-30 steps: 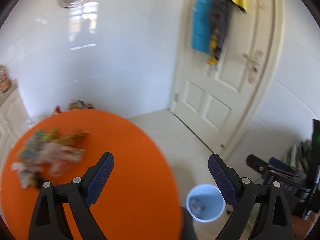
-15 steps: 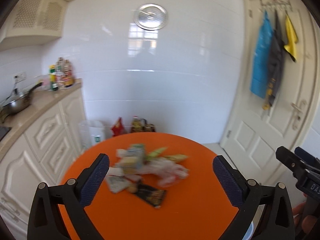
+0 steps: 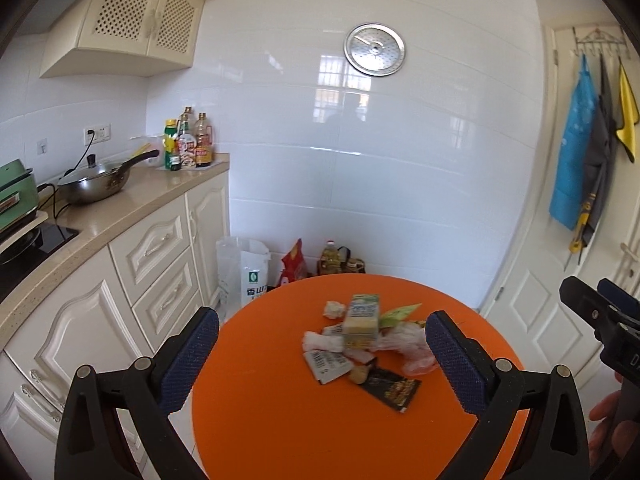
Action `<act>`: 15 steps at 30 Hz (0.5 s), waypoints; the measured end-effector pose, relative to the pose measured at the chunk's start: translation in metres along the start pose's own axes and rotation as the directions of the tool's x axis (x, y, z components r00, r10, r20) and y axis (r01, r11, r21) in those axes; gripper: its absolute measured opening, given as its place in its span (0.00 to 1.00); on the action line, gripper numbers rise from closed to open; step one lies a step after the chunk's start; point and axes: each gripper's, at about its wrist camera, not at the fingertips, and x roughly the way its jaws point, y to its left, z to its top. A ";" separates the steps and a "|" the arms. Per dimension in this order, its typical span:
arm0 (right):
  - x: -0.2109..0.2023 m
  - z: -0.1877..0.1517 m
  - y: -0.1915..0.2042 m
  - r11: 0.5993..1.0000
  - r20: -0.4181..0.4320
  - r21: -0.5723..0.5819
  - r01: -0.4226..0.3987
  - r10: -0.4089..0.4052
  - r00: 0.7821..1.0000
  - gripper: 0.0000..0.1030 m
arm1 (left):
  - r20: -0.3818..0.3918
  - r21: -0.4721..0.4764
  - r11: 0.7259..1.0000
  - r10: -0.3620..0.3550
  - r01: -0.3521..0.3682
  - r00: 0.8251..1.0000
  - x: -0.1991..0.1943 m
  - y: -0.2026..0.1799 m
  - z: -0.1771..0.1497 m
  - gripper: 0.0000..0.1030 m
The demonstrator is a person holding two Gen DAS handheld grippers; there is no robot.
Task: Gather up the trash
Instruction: 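Move both tools back over the orange table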
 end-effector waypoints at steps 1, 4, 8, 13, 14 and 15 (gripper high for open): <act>0.003 -0.001 0.001 1.000 -0.006 0.000 0.005 -0.005 1.000 1.00 | -0.005 -0.001 1.000 -0.002 0.002 1.000 0.001 0.001 0.000 0.99; 0.015 -0.007 -0.004 1.000 -0.040 0.001 0.017 -0.017 0.999 1.00 | -0.022 0.006 1.000 0.001 0.000 1.000 0.011 0.001 -0.002 0.99; 0.039 -0.019 -0.012 1.000 -0.116 -0.006 0.018 -0.019 0.993 1.00 | -0.077 0.002 1.000 -0.009 0.009 0.997 0.039 0.002 -0.002 0.99; 0.079 -0.034 -0.015 1.000 -0.216 -0.017 0.000 -0.003 0.976 1.00 | -0.148 -0.002 1.000 -0.028 0.028 0.989 0.084 -0.002 0.002 0.99; 0.091 -0.038 -0.014 1.000 -0.240 -0.020 -0.010 0.005 0.971 1.00 | -0.158 0.000 0.999 -0.033 0.033 0.987 0.101 0.003 0.009 0.99; 0.099 -0.041 -0.013 1.000 -0.254 -0.022 -0.016 0.010 0.967 1.00 | -0.168 0.001 0.999 -0.034 0.035 0.985 0.112 0.003 0.011 0.99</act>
